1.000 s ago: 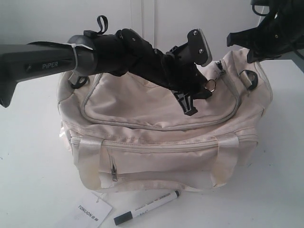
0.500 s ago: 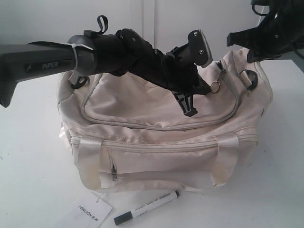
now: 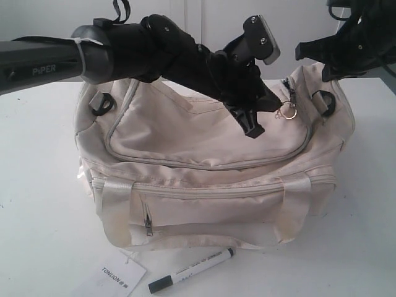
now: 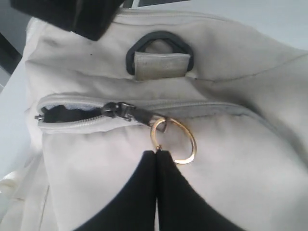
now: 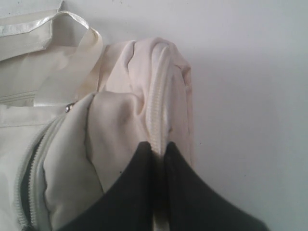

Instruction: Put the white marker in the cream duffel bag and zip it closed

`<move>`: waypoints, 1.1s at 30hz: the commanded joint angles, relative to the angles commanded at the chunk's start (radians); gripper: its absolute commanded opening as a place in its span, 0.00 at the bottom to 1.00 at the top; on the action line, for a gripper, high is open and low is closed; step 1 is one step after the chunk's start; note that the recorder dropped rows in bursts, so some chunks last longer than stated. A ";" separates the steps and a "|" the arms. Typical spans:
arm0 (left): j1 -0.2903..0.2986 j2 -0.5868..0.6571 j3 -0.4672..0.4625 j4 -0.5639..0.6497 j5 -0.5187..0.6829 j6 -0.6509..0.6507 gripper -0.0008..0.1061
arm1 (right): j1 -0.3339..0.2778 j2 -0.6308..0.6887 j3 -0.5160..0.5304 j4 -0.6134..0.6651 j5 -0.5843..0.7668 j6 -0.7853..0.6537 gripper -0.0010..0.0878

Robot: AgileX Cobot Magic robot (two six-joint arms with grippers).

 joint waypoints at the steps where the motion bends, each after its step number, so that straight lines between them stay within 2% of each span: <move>1: 0.000 0.000 0.000 0.000 0.009 -0.011 0.01 | 0.000 0.000 0.000 0.000 0.000 0.000 0.01; 16: 0.000 -0.020 0.000 -0.011 0.140 -0.207 0.01 | 0.000 0.000 0.000 0.000 0.000 0.000 0.01; 23: 0.000 -0.020 0.000 -0.053 0.193 -0.226 0.01 | 0.000 0.000 0.000 0.000 0.000 0.000 0.01; 28: 0.000 -0.020 0.000 -0.060 0.172 -0.224 0.01 | 0.000 0.000 0.000 0.000 0.000 0.000 0.01; 33: 0.000 -0.020 0.000 -0.060 0.042 -0.252 0.01 | 0.000 0.000 0.000 0.000 0.000 0.000 0.01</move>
